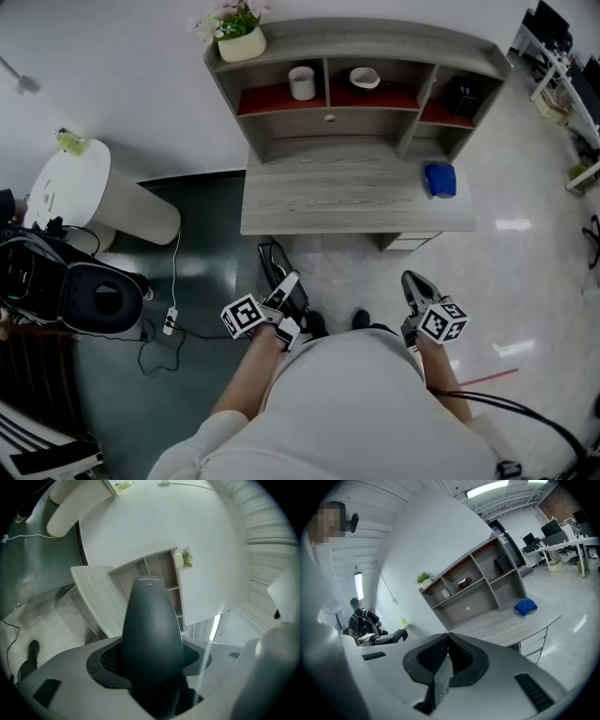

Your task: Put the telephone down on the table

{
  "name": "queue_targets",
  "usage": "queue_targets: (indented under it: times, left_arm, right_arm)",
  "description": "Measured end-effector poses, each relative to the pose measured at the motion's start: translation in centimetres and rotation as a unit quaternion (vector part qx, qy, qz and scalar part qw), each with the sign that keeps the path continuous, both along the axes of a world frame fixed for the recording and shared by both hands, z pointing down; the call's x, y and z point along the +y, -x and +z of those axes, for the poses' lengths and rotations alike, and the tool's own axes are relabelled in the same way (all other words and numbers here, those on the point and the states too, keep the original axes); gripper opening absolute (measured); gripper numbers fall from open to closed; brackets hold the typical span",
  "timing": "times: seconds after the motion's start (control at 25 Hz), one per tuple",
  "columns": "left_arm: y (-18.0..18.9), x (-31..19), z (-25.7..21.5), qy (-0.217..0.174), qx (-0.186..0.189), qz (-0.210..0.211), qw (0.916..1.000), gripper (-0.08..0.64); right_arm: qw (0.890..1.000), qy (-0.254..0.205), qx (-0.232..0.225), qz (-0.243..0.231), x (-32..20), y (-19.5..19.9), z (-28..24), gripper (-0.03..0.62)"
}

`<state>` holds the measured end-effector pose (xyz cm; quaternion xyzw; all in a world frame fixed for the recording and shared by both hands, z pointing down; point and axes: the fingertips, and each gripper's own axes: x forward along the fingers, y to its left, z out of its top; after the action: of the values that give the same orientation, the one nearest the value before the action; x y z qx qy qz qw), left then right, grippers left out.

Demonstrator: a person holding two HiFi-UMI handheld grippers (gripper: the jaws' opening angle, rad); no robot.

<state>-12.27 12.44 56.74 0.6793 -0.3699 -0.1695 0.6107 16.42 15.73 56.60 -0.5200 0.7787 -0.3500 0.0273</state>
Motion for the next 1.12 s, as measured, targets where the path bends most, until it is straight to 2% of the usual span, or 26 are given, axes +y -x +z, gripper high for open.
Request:
queue_targets:
  times: [0.4, 0.56, 0.72, 1.0, 1.12]
  left_arm:
    - [-1.9, 0.2, 0.1, 0.0, -0.01, -0.012, 0.9999, 0.288]
    - [-3.3, 0.0, -0.4, -0.006, 0.009, -0.026, 0.9996, 0.288]
    - [-3.8, 0.1, -0.4, 0.0, -0.003, -0.051, 0.9987, 0.288]
    - [-5.4, -1.4, -1.9, -0.018, 0.038, -0.086, 0.9954, 0.288]
    - [-5.7, -2.1, -1.9, -0.021, 0.042, -0.095, 0.9944, 0.288]
  right_arm:
    - [1.0, 0.012, -0.027, -0.004, 0.4, -2.3, 0.8, 0.018]
    - [0.999, 0.02, -0.031, -0.012, 0.5, -3.9, 1.4, 0.018]
    - [0.999, 0.026, -0.03, -0.027, 0.5, -5.6, 1.8, 0.018]
    - [0.998, 0.037, -0.028, -0.048, 0.0, -8.2, 2.9, 0.018]
    - [0.997, 0.043, -0.03, -0.05, -0.4, -8.8, 3.3, 0.018]
